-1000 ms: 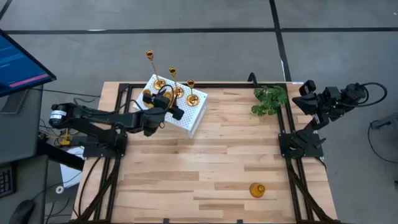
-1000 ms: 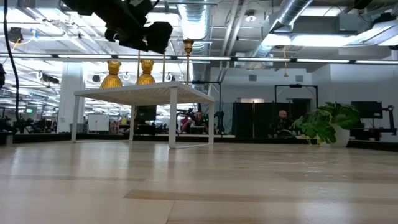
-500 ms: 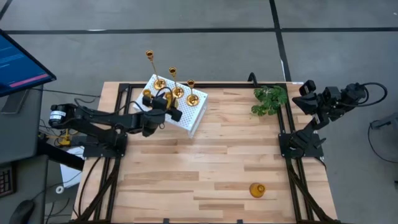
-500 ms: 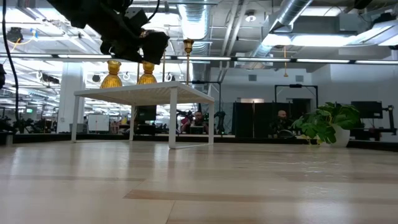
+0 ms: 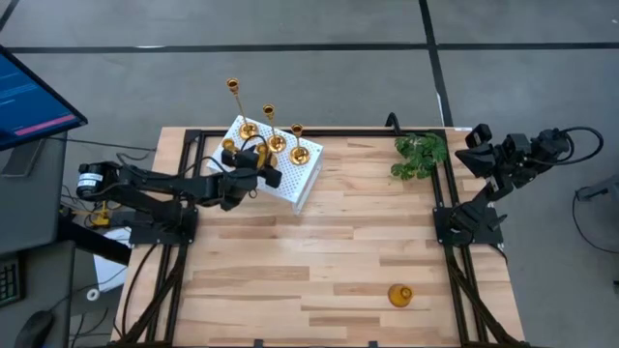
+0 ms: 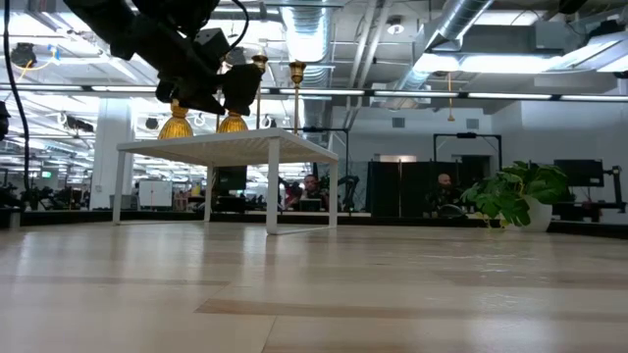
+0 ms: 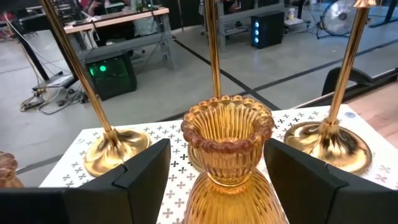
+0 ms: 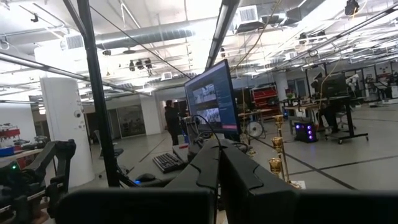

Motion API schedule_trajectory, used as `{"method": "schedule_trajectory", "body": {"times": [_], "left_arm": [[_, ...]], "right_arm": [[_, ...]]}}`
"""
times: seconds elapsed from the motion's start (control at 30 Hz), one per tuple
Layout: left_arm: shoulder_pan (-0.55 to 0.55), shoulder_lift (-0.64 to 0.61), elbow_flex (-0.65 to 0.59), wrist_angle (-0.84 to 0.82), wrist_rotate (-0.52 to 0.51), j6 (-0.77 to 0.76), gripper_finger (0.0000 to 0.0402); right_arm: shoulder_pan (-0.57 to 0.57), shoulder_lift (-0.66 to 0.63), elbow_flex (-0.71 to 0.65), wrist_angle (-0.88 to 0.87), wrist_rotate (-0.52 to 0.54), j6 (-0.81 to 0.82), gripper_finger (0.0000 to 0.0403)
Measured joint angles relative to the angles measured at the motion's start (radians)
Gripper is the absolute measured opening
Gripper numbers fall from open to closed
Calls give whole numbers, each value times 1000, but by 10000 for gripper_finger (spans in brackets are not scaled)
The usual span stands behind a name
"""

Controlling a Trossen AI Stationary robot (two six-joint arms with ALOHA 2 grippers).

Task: Pick & Place candle stick holders
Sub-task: Put the top brown glass candle holder on the shelf aligned with the other brown glass candle holder

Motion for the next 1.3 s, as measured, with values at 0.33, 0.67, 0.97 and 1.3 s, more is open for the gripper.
{"method": "schedule_trajectory", "body": {"times": [0.33, 0.67, 0.97, 1.3], "left_arm": [[0, 0, 0, -8, 65, 10, 225], [0, 0, 0, -8, 66, 11, 161], [-34, -11, 1, -8, 65, 33, 124], [-85, -41, 0, -59, 62, 16, 127]], "right_arm": [[0, 0, 0, -2, 0, -5, 0], [0, 0, 0, -8, 0, -4, 0], [0, 0, 0, -8, 0, 11, 0], [0, 0, 0, -8, 0, 19, 0]]}}
